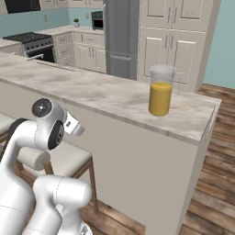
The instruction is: Place the pitcher and cup on the dining counter for serving.
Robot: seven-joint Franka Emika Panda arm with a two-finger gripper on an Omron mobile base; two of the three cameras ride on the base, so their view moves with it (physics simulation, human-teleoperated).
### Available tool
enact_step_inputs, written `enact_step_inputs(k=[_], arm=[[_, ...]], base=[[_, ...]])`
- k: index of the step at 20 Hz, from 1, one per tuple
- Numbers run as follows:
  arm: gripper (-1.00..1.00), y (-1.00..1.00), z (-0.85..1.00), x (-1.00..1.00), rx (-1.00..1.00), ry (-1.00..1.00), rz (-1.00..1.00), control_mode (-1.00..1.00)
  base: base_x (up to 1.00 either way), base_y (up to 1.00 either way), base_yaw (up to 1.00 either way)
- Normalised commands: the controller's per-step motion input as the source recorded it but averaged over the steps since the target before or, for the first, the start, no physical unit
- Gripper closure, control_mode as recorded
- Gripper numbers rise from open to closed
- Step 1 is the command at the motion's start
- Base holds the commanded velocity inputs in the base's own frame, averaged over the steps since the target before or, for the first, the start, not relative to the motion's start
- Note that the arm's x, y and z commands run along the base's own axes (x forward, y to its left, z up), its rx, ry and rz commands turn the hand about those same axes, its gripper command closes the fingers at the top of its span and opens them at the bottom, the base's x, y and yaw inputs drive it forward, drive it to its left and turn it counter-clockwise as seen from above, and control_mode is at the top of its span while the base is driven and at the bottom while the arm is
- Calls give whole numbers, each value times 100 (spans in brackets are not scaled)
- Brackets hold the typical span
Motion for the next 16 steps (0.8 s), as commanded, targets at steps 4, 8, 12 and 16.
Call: enact_step_inputs(k=[4, 8, 12, 16], arm=[[100, 16, 60, 13, 0, 6, -10, -100], [100, 0, 40, 57, 8, 23, -18, -100], [100, 14, 46, 72, 4, 24, -19, -100], [100, 4, 61, 59, 6, 23, -19, -100]], base=[[0, 0, 0], [0, 0, 0], [0, 0, 0], [0, 0, 0]])
